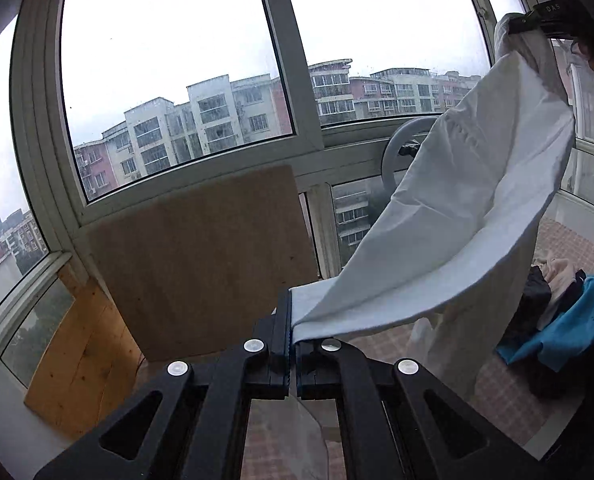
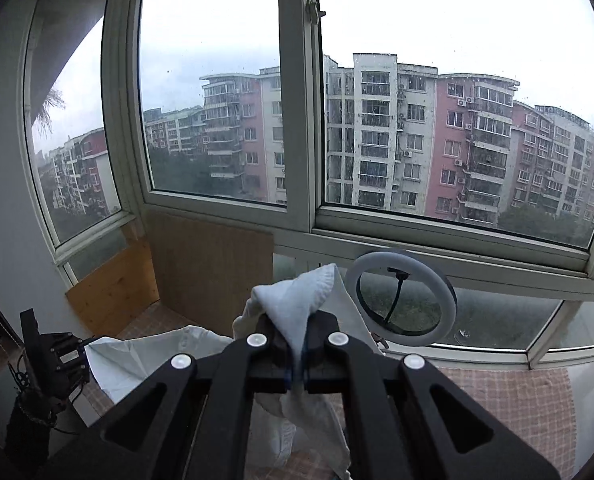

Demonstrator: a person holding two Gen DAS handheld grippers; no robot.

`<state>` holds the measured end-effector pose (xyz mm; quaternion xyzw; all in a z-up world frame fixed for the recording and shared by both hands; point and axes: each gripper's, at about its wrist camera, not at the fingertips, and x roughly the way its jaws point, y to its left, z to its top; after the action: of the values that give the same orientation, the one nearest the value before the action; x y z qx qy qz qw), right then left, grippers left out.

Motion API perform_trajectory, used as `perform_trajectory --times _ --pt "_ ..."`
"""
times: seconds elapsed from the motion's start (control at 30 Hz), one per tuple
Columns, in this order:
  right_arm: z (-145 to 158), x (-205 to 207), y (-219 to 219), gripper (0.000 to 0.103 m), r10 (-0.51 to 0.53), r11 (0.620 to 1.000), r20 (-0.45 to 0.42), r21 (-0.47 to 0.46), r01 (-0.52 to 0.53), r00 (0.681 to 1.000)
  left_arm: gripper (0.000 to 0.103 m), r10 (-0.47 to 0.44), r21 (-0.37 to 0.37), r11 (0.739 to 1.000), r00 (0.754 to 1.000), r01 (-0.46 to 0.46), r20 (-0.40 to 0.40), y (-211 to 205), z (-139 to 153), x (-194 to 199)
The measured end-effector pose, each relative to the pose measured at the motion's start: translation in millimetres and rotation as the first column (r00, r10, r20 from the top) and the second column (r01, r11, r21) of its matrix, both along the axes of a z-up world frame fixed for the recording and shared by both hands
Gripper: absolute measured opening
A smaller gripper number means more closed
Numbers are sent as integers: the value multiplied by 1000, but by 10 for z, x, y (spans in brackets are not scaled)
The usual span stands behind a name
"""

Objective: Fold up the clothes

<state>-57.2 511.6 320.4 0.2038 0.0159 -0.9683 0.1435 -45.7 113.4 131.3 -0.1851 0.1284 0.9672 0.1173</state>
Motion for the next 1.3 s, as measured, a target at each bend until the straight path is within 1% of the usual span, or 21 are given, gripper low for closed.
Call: perform_trajectory --times 0.07,0.1,0.13,0.17,0.2,0.27,0.3,0.37,0.47,0.57,0.63,0.73,0.83,0.93,1.03,1.1,1.17,1.2,1.27,1.3 --pt "208 219 -40 3 39 999 -80 -12 -40 996 1 -5 22 1000 997 7 -71 -79 192 231" --pt "213 279 -88 3 47 998 -118 -25 -51 992 1 -4 25 1000 996 6 -91 -101 201 293" --pt "132 264 -145 3 44 999 -116 -13 -45 992 1 -2 26 1000 994 4 -105 -117 192 341" --pt "0 160 -243 3 35 998 -63 46 -32 997 1 6 3 1000 995 -6 -96 -112 134 332" --pt "-105 83 -293 2 37 998 -24 59 -35 999 1 11 -16 1000 997 -12 -73 -132 77 296" --pt "-305 -61 -379 2 43 996 48 70 -46 998 1 20 -51 998 999 -21 -25 -187 -29 219" --pt "-331 -81 -374 2 51 998 60 36 -54 997 1 24 -68 997 1000 -25 -2 -215 -82 181" --pt "-267 -25 -335 2 32 999 26 -5 -31 999 1 33 -92 995 999 -37 -38 -320 -18 275" --pt "-58 222 -329 2 9 999 -16 -35 -9 1000 1 7 -95 995 996 -16 -91 -517 185 425" --pt "136 557 -454 2 -28 999 -70 -26 26 997 1 -23 -120 993 989 6 -146 -701 358 606" --pt "239 781 -586 3 -42 999 -95 -28 39 995 1 -58 -126 991 982 36 -178 -831 465 739" --pt "368 1087 -796 3 -70 998 -119 -8 70 990 2 -117 -141 986 972 89 -204 -1018 624 933" --pt "377 1286 -1018 3 -90 995 -126 20 93 988 3 -158 -167 979 959 120 -237 -1174 725 1117" --pt "345 1412 -1199 3 -103 993 -124 44 109 987 4 -170 -162 978 949 130 -267 -1333 770 1245" --pt "277 1340 -1271 3 -103 992 -114 66 111 988 4 -171 -130 981 955 143 -244 -1472 795 1226" --pt "182 1172 -1224 3 -113 990 -100 74 121 989 4 -161 -112 984 962 139 -220 -1527 788 1153" --pt "5 862 -1115 3 -115 991 -62 68 119 991 4 -135 -110 987 973 116 -187 -1522 726 1002" --pt "-85 704 -1060 3 -116 991 -43 64 118 992 4 -121 -119 988 980 102 -160 -1473 648 883" --pt "-362 268 -958 3 -121 989 2 81 121 993 4 -91 -141 987 990 76 -104 -1358 476 634" --pt "-549 -12 -946 3 -127 987 26 105 123 992 4 -72 -161 985 995 60 -68 -1274 332 460"
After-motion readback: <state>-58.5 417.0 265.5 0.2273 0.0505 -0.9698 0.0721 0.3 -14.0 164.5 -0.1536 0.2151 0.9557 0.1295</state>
